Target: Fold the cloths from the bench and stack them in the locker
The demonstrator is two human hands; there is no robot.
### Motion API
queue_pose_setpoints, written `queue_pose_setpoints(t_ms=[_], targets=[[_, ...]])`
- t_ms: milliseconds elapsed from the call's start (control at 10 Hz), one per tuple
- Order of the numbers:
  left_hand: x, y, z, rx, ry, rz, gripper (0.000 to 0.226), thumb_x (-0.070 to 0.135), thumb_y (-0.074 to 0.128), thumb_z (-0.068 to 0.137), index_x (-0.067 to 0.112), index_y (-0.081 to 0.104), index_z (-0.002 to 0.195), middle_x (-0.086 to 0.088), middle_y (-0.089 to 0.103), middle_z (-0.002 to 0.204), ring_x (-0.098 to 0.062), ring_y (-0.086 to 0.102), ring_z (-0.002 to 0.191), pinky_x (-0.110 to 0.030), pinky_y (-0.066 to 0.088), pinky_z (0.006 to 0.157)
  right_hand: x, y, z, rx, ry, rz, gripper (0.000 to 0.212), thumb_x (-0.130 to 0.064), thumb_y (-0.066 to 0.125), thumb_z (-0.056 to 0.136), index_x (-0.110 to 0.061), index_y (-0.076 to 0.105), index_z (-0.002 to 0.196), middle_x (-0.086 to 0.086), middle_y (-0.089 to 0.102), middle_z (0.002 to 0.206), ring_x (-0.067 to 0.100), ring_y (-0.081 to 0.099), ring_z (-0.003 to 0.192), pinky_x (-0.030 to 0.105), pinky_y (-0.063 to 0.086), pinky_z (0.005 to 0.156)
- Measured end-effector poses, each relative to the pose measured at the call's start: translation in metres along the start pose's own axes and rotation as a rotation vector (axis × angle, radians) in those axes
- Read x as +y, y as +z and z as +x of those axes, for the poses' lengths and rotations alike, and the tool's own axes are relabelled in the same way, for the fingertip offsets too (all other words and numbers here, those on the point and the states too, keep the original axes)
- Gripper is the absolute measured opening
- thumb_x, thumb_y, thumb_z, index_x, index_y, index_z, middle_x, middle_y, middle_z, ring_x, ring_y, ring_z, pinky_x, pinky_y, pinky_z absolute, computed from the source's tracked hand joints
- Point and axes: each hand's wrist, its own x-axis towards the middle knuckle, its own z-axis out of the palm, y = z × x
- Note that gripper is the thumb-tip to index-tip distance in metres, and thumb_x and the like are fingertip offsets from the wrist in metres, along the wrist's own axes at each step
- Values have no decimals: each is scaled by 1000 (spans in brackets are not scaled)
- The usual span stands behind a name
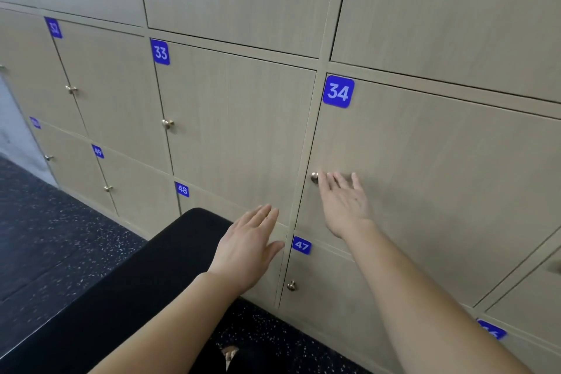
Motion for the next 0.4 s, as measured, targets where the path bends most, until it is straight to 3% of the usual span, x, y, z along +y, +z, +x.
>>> queue_pose_setpoints(t_ms=[100, 200, 300, 400], targets=[[4, -15, -7, -15, -15, 7, 64, 49, 41, 100, 26, 19, 155, 9, 18, 162, -9, 12, 149, -27, 14, 119, 6, -6, -6, -43, 50, 102, 62, -6, 41, 90, -13, 20, 148, 11, 49, 142, 26, 28, 142, 39, 24, 114], [10, -31, -20, -37, -37, 32, 62, 50, 41, 100, 26, 23, 154, 9, 24, 160, -10, 17, 148, -29, 18, 118, 7, -22, -25, -61, 63, 179, 47, -14, 43, 94, -17, 34, 141, 10, 57, 130, 30, 51, 122, 37, 39, 95], [19, -49, -37, -15, -38, 34, 58, 49, 41, 101, 27, 27, 153, 12, 29, 158, -7, 21, 146, -24, 20, 116, 10, -40, -47, -34, 43, 308, 40, -25, 45, 97, -19, 44, 136, 7, 58, 128, 29, 54, 118, 34, 43, 88], [27, -67, -58, -78, 13, 30, 56, 49, 41, 100, 30, 29, 151, 16, 32, 155, -4, 25, 143, -20, 22, 113, 22, -61, -62, -12, 84, 491, 36, -36, 51, 94, -21, 59, 125, 2, 62, 126, 25, 56, 116, 33, 47, 91]])
